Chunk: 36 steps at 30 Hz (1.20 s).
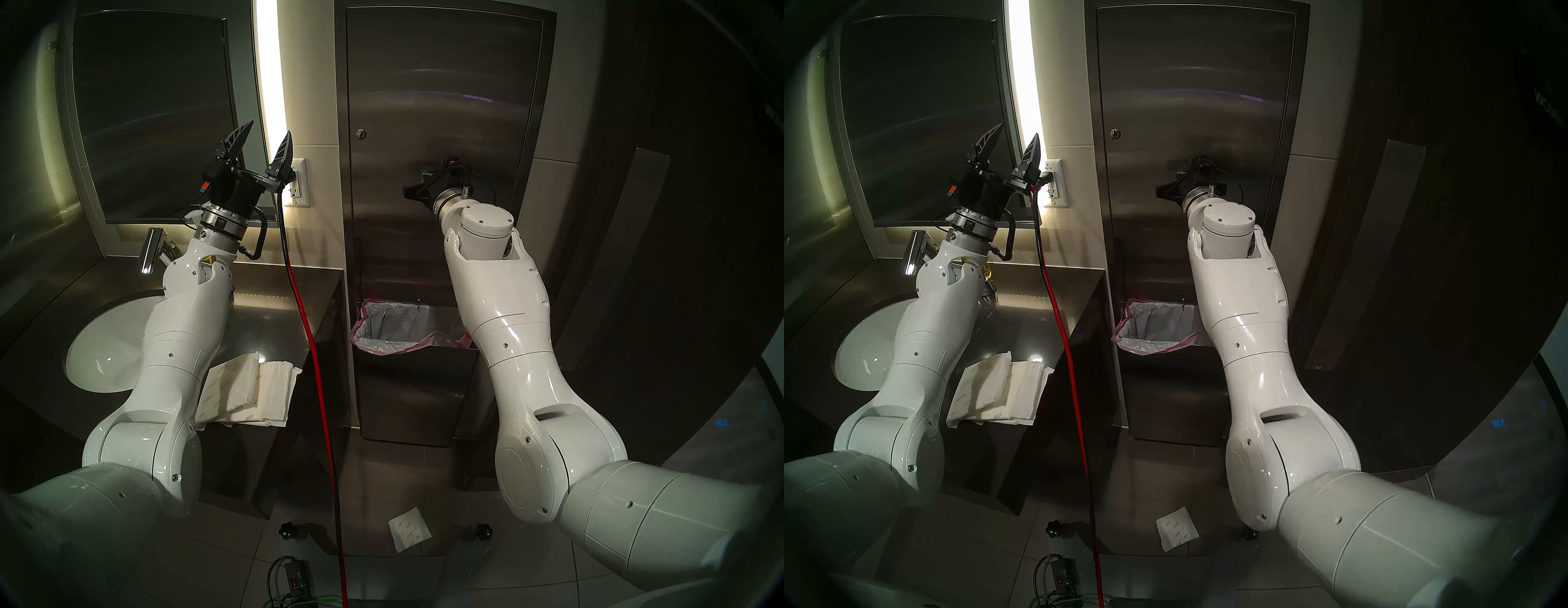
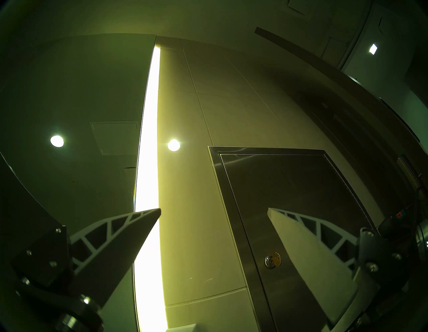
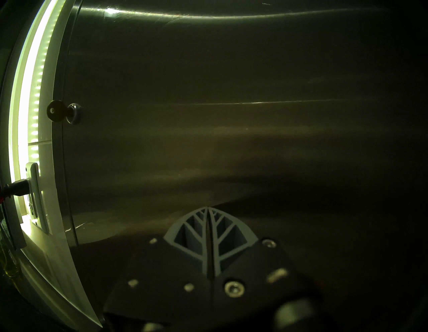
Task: Twist key and close towel dispenser
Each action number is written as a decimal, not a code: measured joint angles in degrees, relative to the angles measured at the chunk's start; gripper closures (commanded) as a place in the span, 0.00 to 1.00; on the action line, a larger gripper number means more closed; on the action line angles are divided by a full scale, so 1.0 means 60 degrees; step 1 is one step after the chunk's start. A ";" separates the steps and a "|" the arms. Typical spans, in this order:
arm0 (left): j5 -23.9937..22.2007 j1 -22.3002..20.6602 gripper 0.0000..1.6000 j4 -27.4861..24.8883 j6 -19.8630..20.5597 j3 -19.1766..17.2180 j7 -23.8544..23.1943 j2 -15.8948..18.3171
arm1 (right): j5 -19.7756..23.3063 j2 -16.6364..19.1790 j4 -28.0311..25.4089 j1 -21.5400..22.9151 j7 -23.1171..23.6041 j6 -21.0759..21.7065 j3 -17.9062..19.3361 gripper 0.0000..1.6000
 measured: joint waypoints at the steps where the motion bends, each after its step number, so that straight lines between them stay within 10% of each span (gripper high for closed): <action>1: 0.0000 0.0002 0.00 0.0000 0.0000 0.0000 -0.0001 0.0000 | -0.0006 0.0006 0.0047 0.0046 0.0021 0.0028 0.0004 1.00; 5: 0.0000 0.0005 0.00 0.0000 0.0000 -0.0002 -0.0001 0.0000 | -0.0048 0.0022 0.0265 0.0233 0.0082 0.0072 0.0005 1.00; 6: 0.0000 0.0005 0.00 0.0000 0.0000 -0.0003 -0.0002 0.0000 | -0.0056 0.0022 0.0312 0.0265 0.0091 0.0070 0.0005 0.73; 8: 0.0000 0.0005 0.00 -0.0001 0.0000 -0.0003 -0.0002 0.0000 | -0.0087 0.0026 0.0415 0.0342 0.0120 0.0029 0.0005 0.53; 10: 0.0000 0.0005 0.00 -0.0003 0.0000 -0.0003 -0.0002 0.0000 | -0.0105 0.0036 0.0491 0.0389 0.0141 -0.0026 0.0002 0.54; 13: 0.0000 0.0003 0.00 -0.0005 0.0001 -0.0003 -0.0002 -0.0001 | -0.0162 0.0138 0.0411 0.0461 0.0183 -0.0430 0.0002 0.82; 18: 0.0000 0.0003 0.00 -0.0006 0.0001 -0.0005 -0.0002 0.0000 | -0.0230 0.0338 -0.0234 0.0391 0.0162 -0.1039 0.0119 0.75; 19: 0.0000 0.0003 0.00 -0.0006 0.0001 -0.0005 -0.0002 0.0000 | -0.0239 0.0376 -0.0351 0.0351 0.0156 -0.1116 0.0149 0.67; 22: 0.0000 0.0003 0.00 -0.0006 0.0001 -0.0005 -0.0002 -0.0001 | -0.0284 0.0555 -0.0802 0.0094 0.0138 -0.1352 0.0285 0.00; 36: 0.0000 0.0014 0.00 -0.0007 -0.0001 -0.0010 -0.0006 -0.0001 | -0.0369 0.1118 -0.2260 -0.1742 0.0402 -0.1448 0.0619 0.00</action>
